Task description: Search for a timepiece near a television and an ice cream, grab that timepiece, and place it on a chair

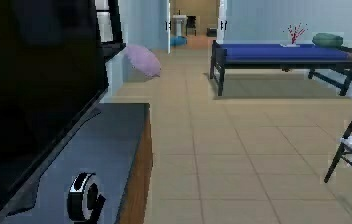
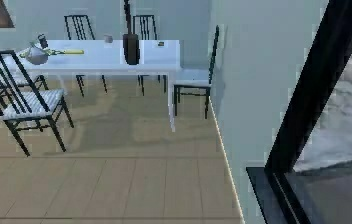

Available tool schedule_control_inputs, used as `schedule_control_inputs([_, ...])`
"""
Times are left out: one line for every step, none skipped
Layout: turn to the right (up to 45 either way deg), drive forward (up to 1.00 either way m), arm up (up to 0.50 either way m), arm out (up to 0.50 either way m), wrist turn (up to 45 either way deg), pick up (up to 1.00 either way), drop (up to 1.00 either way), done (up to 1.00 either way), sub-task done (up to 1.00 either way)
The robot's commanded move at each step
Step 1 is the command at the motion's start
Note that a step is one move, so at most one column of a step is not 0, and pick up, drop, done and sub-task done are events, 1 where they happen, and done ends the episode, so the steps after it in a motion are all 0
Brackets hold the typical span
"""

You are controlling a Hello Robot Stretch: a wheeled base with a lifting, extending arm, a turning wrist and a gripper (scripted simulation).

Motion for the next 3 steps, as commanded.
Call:
schedule_control_inputs([45.0, 0.00, 0.00, 0.00, 0.0, 0.00, 0.00, 0.00, 0.00])
schedule_control_inputs([21.0, 0.00, 0.00, 0.00, 0.0, 0.00, 0.00, 0.00, 0.00])
schedule_control_inputs([3.0, 0.00, 0.00, 0.00, 0.0, 0.00, 0.00, 0.00, 0.00])
